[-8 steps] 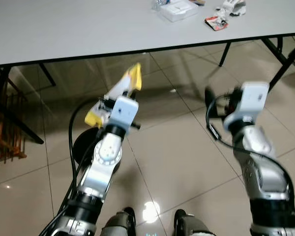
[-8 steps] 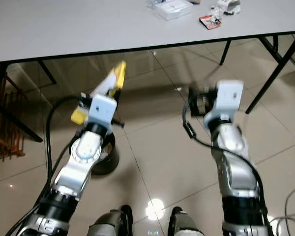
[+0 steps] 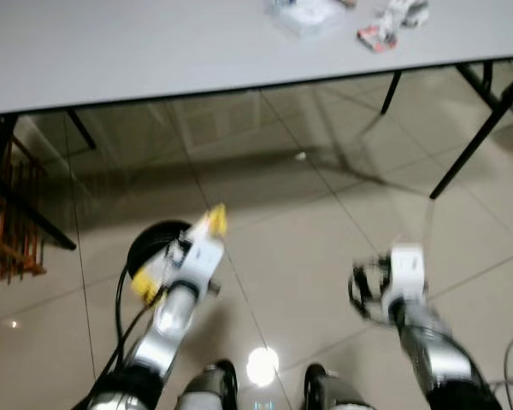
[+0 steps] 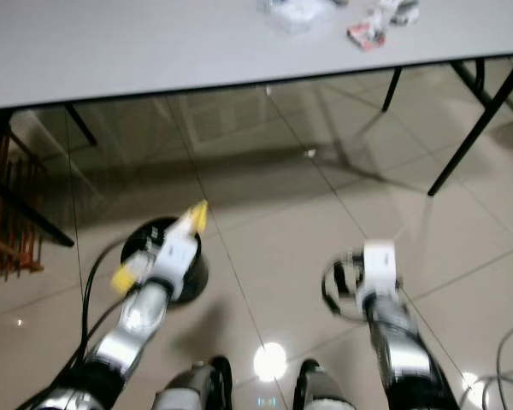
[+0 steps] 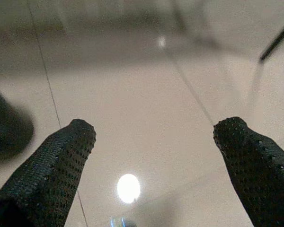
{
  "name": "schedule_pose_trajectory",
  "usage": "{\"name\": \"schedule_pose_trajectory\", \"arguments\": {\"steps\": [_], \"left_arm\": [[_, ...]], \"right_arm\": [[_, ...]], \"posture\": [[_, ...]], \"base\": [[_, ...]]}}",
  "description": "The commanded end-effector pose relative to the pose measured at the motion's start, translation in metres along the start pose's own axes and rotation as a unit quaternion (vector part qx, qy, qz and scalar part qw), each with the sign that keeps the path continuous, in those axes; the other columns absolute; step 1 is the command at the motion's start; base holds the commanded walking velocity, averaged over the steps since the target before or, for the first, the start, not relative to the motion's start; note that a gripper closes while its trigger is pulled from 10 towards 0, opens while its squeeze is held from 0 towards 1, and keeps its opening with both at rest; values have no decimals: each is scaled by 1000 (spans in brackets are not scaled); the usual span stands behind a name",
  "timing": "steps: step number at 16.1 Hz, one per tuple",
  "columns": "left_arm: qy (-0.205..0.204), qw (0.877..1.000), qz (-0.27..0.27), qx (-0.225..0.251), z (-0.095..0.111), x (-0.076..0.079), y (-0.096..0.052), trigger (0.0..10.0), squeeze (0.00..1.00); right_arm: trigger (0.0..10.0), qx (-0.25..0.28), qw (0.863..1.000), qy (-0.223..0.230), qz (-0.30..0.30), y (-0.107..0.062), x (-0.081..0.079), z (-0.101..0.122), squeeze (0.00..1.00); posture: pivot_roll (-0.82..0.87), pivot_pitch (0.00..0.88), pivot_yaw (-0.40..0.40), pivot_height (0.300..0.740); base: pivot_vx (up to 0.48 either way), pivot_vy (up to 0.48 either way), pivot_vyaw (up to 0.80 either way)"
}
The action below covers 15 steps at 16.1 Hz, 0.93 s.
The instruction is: Picking trash to rubbish bin
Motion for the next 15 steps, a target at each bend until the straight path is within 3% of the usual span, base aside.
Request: {"name": "schedule_pose_trajectory", "arguments": {"steps": [1,3,8,12,15], "left_arm": [[19,998,-7,-51,-34,3,-12,10000,0],[12,994,-15,-106,-66,6,-26,10000,0],[0,981,-11,-192,-111,9,-51,10000,0],[-2,984,-10,-176,-103,9,-46,10000,0],[5,983,-14,-180,-106,9,-48,10000,0]], "right_arm": [[10000,-38,999,0,6,-5,0,-30,0],[10000,-95,995,-7,-5,-13,1,-66,0],[10000,-156,988,-13,-7,-29,-1,-107,0],[10000,-148,989,-20,-2,-27,-3,-105,0],[10000,-148,989,-14,-4,-27,-4,-106,0]], "posture": [[37,213,62,740],[37,210,69,740],[38,195,76,740],[46,184,77,740],[44,185,78,740]], "base": [[0,0,0],[0,0,0],[0,0,0],[0,0,0],[0,0,800]]}}
Point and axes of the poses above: a point about 5 cm out from each wrist's last joint towards the gripper, its own y axis pointing out of the wrist towards the gripper, its own z axis along the axis of the wrist's last joint, x = y × z, the point moved 5 cm from there along y, pointing out of the wrist towards the gripper, and after that the axes turned 7 degrees about -y, right-handed, at the moved point
